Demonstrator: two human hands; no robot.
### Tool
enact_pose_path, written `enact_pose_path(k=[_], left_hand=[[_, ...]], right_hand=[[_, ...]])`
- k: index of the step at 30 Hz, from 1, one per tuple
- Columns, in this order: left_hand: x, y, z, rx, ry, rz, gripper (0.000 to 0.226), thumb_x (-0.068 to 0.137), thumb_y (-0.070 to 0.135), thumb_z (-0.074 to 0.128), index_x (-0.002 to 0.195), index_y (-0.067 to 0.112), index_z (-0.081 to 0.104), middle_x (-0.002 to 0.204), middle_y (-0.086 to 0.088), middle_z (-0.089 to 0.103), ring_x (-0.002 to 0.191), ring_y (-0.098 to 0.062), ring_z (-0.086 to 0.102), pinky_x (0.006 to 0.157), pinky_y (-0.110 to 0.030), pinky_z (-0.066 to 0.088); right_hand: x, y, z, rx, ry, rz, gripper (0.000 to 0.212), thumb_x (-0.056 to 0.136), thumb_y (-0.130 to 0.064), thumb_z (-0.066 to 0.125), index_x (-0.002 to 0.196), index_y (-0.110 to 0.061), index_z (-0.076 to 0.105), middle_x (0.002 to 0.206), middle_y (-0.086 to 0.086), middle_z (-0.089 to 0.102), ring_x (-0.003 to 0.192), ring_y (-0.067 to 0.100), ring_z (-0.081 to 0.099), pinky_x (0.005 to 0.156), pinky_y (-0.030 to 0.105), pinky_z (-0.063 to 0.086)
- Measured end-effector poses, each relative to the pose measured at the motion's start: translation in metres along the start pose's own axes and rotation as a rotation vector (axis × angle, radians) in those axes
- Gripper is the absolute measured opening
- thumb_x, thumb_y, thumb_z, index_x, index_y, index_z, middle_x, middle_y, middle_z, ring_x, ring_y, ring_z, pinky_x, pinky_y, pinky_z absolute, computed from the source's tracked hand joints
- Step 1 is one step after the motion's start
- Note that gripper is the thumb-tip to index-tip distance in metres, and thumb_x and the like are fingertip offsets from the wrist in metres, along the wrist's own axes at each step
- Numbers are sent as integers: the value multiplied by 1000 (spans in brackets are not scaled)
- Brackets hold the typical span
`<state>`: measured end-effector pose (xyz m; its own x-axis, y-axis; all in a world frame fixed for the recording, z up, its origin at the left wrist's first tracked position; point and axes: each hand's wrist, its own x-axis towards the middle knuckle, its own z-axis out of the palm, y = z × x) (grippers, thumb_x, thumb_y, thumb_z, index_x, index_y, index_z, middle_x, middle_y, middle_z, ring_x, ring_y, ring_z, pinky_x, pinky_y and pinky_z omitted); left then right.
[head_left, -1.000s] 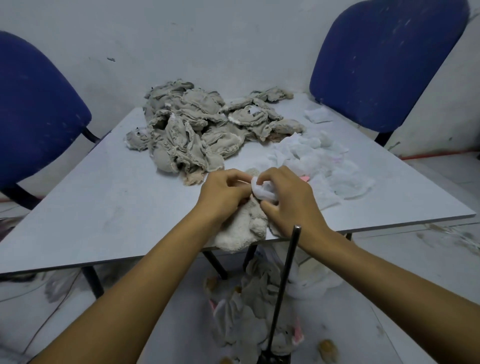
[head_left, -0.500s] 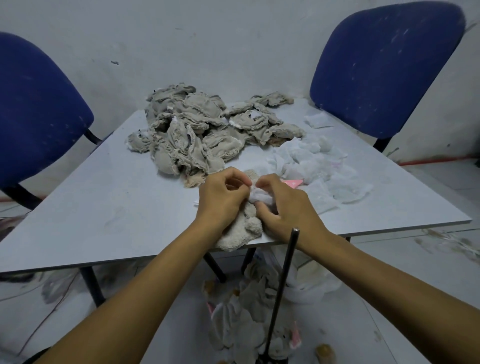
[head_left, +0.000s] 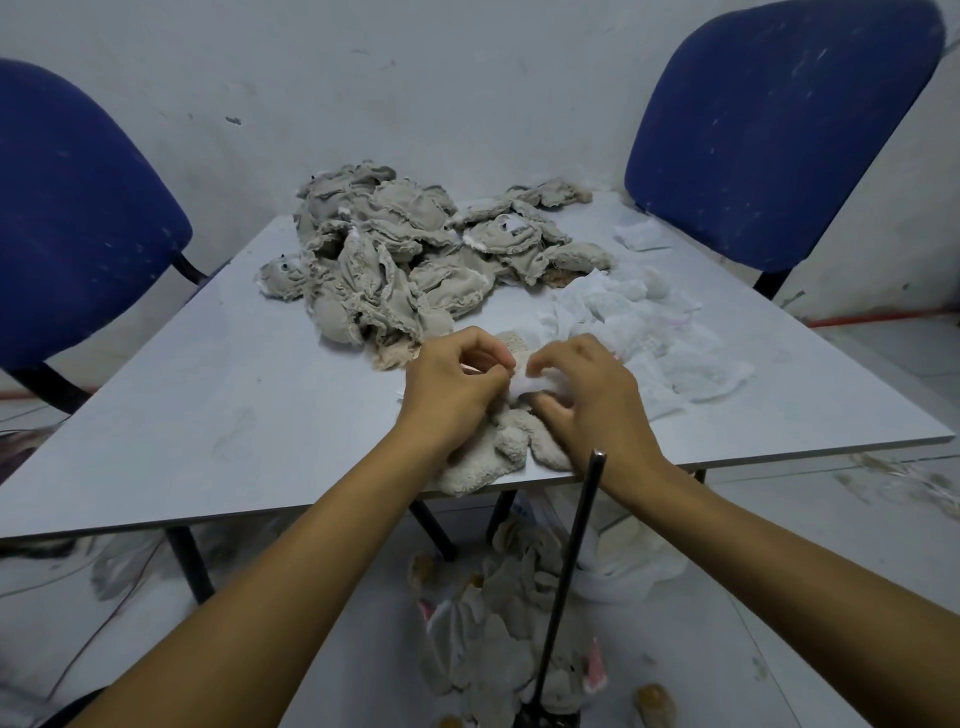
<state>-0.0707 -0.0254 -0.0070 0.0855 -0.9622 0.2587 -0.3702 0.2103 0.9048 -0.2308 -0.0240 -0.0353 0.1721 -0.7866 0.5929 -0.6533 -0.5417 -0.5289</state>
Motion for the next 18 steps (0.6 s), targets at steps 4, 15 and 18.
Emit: enact_pose_path(k=[4, 15, 18], left_hand=[[2, 1, -3, 18, 33, 4, 28, 77, 2, 70, 66, 27, 68, 67, 2, 67, 65, -15, 62, 61, -32, 49], [2, 4, -8, 123, 3, 63, 24, 77, 3, 71, 68, 25, 69, 67, 3, 68, 64, -14, 65, 63, -31, 54], [1, 10, -11, 174, 9, 118, 26, 77, 3, 70, 68, 26, 69, 66, 7, 69, 63, -6, 65, 61, -24, 53]], right_hand=[[-3, -3, 7, -83, -99, -76, 16, 92, -28, 64, 101, -20, 75, 113, 1, 51, 92, 12, 54, 69, 31, 50], [-1, -5, 3, -64, -126, -144, 20, 94, -28, 57, 104, -21, 73, 98, -3, 71, 89, 20, 58, 73, 33, 44], [1, -5, 4, -112, -219, -128, 22, 97, -27, 45, 103, -20, 65, 85, -3, 63, 84, 19, 53, 67, 32, 33]])
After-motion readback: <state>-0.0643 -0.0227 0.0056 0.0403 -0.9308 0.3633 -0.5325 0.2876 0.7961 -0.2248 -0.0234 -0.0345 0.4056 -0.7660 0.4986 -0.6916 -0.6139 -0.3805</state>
